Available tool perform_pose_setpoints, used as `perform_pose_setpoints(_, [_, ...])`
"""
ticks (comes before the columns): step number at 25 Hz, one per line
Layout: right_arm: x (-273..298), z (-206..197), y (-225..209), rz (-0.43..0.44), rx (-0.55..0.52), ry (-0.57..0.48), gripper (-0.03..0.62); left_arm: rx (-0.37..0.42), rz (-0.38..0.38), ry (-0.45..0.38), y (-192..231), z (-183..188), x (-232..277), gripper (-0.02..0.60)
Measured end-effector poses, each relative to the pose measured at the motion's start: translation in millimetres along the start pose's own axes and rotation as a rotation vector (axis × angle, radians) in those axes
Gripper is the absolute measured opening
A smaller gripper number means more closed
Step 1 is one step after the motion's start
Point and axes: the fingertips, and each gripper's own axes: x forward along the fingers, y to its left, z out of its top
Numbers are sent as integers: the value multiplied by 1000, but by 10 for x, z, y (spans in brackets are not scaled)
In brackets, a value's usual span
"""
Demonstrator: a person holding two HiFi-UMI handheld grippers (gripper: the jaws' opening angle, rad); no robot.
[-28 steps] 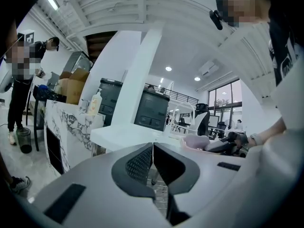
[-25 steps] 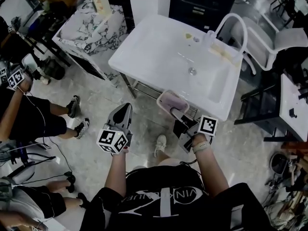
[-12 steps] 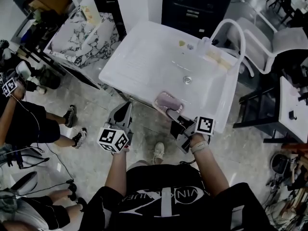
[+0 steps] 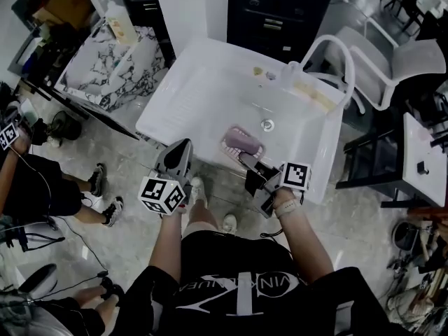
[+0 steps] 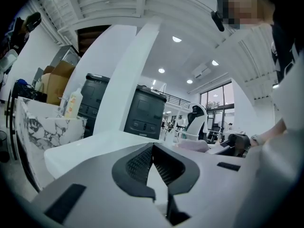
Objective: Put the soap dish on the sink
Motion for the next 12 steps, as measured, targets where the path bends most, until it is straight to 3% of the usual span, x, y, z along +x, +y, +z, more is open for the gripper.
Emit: perform_pose_setpoints(12, [574,782,151,-24,-6,-58,49,-3,-143,18,404,191,1113,15])
